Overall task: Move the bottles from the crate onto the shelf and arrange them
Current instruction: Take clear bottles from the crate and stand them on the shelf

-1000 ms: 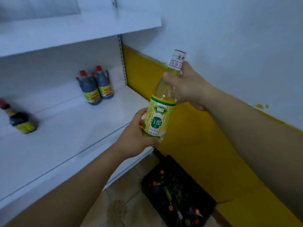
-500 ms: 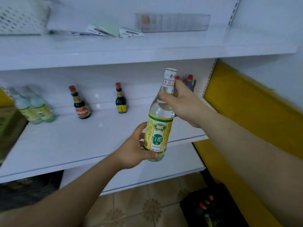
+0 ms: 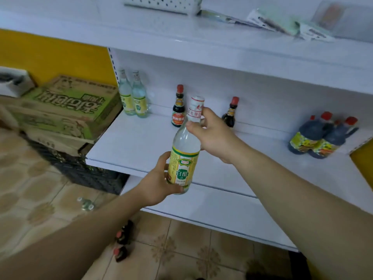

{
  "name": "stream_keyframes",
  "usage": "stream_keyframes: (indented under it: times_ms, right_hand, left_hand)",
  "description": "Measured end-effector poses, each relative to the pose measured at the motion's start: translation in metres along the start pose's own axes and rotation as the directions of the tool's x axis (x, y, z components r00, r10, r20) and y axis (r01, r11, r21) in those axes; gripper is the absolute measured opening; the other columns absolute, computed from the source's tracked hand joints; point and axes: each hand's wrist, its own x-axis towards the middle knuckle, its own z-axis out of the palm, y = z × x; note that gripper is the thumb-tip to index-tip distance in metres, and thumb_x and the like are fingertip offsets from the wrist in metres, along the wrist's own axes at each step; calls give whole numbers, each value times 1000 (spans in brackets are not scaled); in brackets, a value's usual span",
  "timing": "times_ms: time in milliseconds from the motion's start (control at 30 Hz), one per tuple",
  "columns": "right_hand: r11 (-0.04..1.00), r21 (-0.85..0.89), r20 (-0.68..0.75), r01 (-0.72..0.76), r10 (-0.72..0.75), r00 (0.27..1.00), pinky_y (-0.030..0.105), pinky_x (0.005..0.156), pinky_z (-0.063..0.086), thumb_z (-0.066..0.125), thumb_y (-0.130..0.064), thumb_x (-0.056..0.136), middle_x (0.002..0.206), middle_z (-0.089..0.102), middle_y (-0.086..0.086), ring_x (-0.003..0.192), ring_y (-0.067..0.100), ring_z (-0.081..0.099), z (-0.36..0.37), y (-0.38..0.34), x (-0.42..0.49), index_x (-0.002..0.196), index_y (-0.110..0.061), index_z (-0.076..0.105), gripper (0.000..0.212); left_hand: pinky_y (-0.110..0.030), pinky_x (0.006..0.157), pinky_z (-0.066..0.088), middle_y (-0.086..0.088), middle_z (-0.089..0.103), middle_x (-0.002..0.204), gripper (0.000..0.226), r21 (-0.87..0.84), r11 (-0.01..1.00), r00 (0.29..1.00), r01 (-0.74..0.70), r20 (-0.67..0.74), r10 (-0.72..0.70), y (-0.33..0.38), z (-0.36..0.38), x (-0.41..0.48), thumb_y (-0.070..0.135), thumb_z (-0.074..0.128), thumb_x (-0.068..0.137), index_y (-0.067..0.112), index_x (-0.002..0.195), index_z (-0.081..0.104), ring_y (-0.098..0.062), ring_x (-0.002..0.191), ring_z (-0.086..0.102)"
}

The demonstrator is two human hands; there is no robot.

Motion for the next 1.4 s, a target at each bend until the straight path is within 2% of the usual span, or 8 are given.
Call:
stream_keyframes:
  times_ms: [233,367,500,833,967,1200,1300,1400]
  right_hand:
    - [998,3,33,58,-58,998,21,77,46,63,-29,90,97,60,-18,94,3,58,68,3,60,110,-30,52,23]
    - [1000,8,16,10,-10,1000,33,92,49,61,-30,91,107,61,-12,106,10,59,116,9,92,120,-31,53,31]
    - [1000,-1,-60,-8,8,998,28,88,47,61,-28,91,107,62,-11,104,10,60,165,11,126,127,-30,52,37]
    - [995,-95,-267,24,-49,962,40,91,52,62,-24,89,101,69,-8,96,12,65,210,42,206,106,-34,56,20]
    - [988,-143,-286,64,-104,953,37,87,53,62,-22,90,93,67,-11,90,11,65,210,63,234,103,-31,56,17]
    - [983,-150,-289,105,-145,946,35,90,53,60,-26,91,102,68,-4,93,9,66,205,86,275,112,-25,54,22]
    - [968,-221,-245,115,-169,955,15,79,51,64,-25,89,99,58,-19,87,-8,57,199,93,284,128,-26,47,42]
    - [966,-241,-210,91,-144,967,18,68,52,66,-24,87,89,52,-22,81,-5,56,192,102,296,139,-35,35,61]
  left_hand:
    - [-21,75,55,10,51,118,88,-38,999,986,28,-161,-34,-49,-60,28,6,80,70,42,127,23,-11,102,62]
    - [-17,74,50,14,49,110,86,15,999,983,42,-181,-39,-79,-103,51,4,78,73,43,125,22,-11,99,60]
    - [-36,84,55,23,50,105,82,79,996,984,32,-176,-18,-117,-150,86,5,77,73,50,118,24,-15,102,59]
    - [-48,88,53,0,51,120,87,118,989,985,-90,-138,106,-166,-195,177,21,81,59,45,125,31,-23,107,60]
    - [-45,89,52,0,57,116,87,139,981,976,-134,-154,155,-183,-195,212,20,81,62,40,130,30,-20,104,61]
    - [-28,86,48,15,52,107,91,134,969,946,-207,-223,233,-198,-193,260,20,81,70,36,141,26,-8,96,58]
    - [-31,85,49,16,52,105,97,172,962,939,-211,-238,249,-198,-194,276,21,82,70,36,144,21,-9,98,57]
    - [-34,99,43,8,51,122,102,236,949,926,-211,-262,271,-198,-195,293,24,82,70,31,148,16,-16,117,52]
